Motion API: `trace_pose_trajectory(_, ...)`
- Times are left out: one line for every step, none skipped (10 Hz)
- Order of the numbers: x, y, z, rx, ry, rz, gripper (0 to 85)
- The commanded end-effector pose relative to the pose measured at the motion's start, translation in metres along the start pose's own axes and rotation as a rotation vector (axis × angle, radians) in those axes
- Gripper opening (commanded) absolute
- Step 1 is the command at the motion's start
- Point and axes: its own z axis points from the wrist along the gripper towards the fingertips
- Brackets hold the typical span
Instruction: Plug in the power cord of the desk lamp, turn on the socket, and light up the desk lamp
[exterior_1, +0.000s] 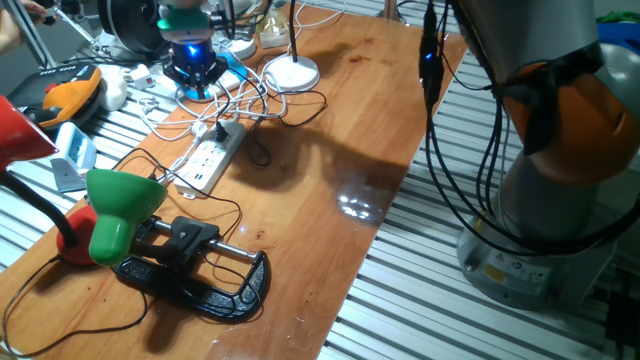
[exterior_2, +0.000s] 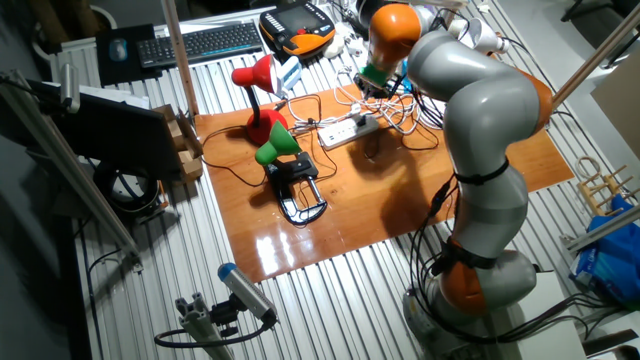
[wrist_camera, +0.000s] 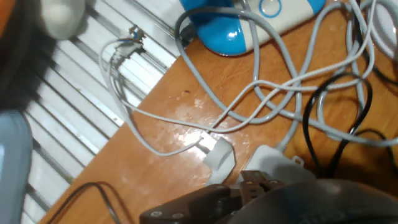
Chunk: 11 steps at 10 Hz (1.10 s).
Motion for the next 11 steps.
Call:
trace_pose_trajectory(0.000, 0.000, -0.001, -0.090, 0.040, -0.566, 0.0)
trace_pose_trajectory(0.001, 0.000, 0.000, -0.102, 0.048, -0.613, 0.0)
trace_pose_trajectory(0.003, 0.000, 0.001, -0.104, 0.052, -0.657, 0.0)
trace_pose_trajectory(0.004, -0.001, 0.003, -0.108, 0.055, -0.695, 0.0)
trace_pose_trajectory(0.006, -0.001, 0.003, -0.096, 0.056, -0.746, 0.0)
trace_pose_trajectory(0.008, -0.001, 0.005, -0.079, 0.060, -0.797, 0.0)
trace_pose_trajectory(0.009, -0.001, 0.007, -0.075, 0.066, -0.839, 0.0)
trace_pose_trajectory(0.009, 0.000, 0.010, -0.074, 0.071, -0.893, 0.0)
trace_pose_trajectory(0.009, 0.001, 0.011, -0.073, 0.079, -0.947, 0.0)
trace_pose_trajectory(0.010, 0.000, 0.011, -0.067, 0.087, -0.991, 0.0)
trace_pose_trajectory(0.010, 0.000, 0.011, -0.055, 0.082, -1.025, 0.0)
